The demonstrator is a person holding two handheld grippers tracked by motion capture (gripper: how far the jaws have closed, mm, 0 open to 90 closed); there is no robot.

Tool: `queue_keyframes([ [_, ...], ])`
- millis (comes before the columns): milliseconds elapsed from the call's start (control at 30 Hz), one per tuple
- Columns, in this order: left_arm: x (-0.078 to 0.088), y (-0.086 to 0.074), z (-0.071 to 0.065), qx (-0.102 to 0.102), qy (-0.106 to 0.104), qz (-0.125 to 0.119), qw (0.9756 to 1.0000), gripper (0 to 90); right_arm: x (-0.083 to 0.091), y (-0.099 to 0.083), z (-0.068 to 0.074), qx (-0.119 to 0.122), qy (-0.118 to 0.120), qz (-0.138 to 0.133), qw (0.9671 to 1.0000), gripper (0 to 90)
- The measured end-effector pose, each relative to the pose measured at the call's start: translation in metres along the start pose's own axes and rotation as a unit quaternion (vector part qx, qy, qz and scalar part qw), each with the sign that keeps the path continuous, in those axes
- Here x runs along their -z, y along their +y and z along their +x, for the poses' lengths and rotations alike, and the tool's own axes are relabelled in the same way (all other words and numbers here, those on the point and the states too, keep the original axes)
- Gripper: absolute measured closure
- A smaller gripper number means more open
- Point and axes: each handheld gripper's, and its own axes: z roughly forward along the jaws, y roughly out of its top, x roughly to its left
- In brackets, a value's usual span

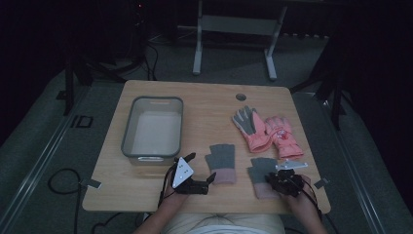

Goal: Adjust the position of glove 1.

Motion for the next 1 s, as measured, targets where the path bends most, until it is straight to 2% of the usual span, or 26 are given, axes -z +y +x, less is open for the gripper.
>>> queue_keyframes([
  [67,0.0,0.0,0.0,0.001,0.0,0.0,1.0,0.0,0.0,0.001,0.003,-0.003,-0.007,0.006,1.0,80.7],
  [133,0.0,0.0,0.001,0.002,-0.001,0.0,1.0,0.0,0.0,0.003,0.005,-0.004,-0.013,0.011,0.9998,83.4],
  [233,0.0,0.0,0.001,0.003,0.0,0.001,1.0,0.0,0.002,0.007,0.005,-0.024,-0.015,0.017,0.9995,85.4],
  [333,0.0,0.0,0.001,0.004,0.001,0.001,1.0,0.0,0.014,0.011,0.006,-0.039,-0.011,-0.005,0.9992,85.8],
  [467,0.0,0.0,0.001,0.006,0.001,0.002,1.0,0.0,0.035,0.027,0.007,-0.043,-0.01,-0.038,0.9983,85.8],
  [567,-0.001,0.0,0.001,0.01,-0.001,0.002,0.9999,0.0,0.048,0.046,0.009,-0.035,-0.008,-0.06,0.9976,85.8],
  [667,-0.001,0.0,0.001,0.01,-0.002,0.0,0.9999,0.0,0.052,0.067,0.014,-0.027,-0.001,-0.078,0.9966,85.8],
  [767,0.0,0.0,0.001,0.012,0.0,0.003,0.9999,0.0,0.049,0.088,0.026,-0.017,0.008,-0.091,0.9957,85.8],
  [900,0.0,0.0,0.001,0.013,0.0,0.004,0.9999,0.0,0.042,0.106,0.043,-0.001,0.021,-0.101,0.9946,85.8],
  [1000,0.0,0.0,0.001,0.012,0.0,0.003,0.9999,0.0,0.035,0.117,0.054,0.002,0.033,-0.106,0.9939,85.8],
])
